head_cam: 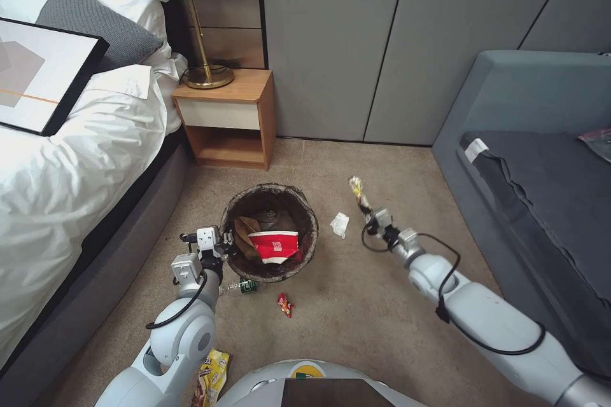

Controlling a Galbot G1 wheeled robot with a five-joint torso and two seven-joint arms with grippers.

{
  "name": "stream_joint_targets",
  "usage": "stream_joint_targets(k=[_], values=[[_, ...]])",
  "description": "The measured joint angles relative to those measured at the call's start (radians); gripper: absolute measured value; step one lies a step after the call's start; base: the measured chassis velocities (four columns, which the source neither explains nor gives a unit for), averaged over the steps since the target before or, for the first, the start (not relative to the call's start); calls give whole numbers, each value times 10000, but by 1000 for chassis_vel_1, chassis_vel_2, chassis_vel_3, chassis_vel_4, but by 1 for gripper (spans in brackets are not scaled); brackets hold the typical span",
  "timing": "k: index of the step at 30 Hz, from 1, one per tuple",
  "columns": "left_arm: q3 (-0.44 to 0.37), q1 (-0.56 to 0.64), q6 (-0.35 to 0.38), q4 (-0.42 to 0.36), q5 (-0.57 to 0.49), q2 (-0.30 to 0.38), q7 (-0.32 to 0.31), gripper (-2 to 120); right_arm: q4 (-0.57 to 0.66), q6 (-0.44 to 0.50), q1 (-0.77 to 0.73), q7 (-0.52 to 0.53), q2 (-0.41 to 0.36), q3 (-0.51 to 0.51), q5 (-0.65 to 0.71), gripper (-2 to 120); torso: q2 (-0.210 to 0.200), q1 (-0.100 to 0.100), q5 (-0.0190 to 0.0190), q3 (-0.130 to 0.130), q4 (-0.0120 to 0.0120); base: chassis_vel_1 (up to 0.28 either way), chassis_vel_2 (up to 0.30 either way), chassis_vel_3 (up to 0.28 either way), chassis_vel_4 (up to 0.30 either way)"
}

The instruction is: Pick up the trash bin, then pick up the garbage from the floor and place it into the trash bin.

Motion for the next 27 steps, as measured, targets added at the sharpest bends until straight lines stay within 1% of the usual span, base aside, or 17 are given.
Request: stream_joint_targets(k=[11,13,14,15,17,18,19,20,21,22,23,24,27], values=[[54,9,9,0,-2,13,0,4,606,-29,-130,205,-129,429,135,0,0,0,-4,0,1,0,0,0,0],[84,12,21,0,-1,27,0,4,1096,-31,-216,334,-205,757,232,0,0,0,-1,0,0,0,0,0,0],[136,22,41,0,0,39,0,4,1775,-31,-325,519,-297,1244,338,0,0,0,-2,0,2,0,0,0,0],[136,22,41,0,0,39,0,4,1775,-31,-325,519,-297,1244,338,0,0,0,-2,0,2,0,0,0,0],[224,67,79,0,0,95,3,4,2956,-106,-405,903,-390,1923,605,0,0,0,-2,0,1,0,0,0,0],[248,81,89,0,0,116,6,4,3292,-159,-403,1005,-407,2070,700,0,0,0,0,0,1,0,0,0,0],[248,81,89,0,0,116,6,4,3292,-159,-403,1005,-407,2070,700,0,0,0,0,0,1,0,0,0,0],[297,101,118,4,0,154,16,4,4073,-262,-295,1278,-412,2270,913,0,0,0,-5,0,0,0,0,0,0],[318,101,132,7,0,168,19,4,4343,-290,-217,1367,-398,2280,985,0,0,0,0,0,1,0,0,0,0],[392,99,174,7,-10,190,24,4,4985,-344,-4,1509,-354,2261,1167,0,0,0,-2,0,2,0,0,0,0],[452,98,200,7,-18,195,31,4,5339,-387,126,1547,-332,2196,1270,0,0,0,-4,0,4,0,0,0,0],[452,98,200,7,-18,195,31,4,5339,-387,126,1547,-332,2196,1270,0,0,0,-4,0,4,0,0,0,0],[718,71,275,46,2,146,45,4,6426,-524,466,1524,-237,1687,1522,0,0,0,-3,0,2,0,0,0,0]])
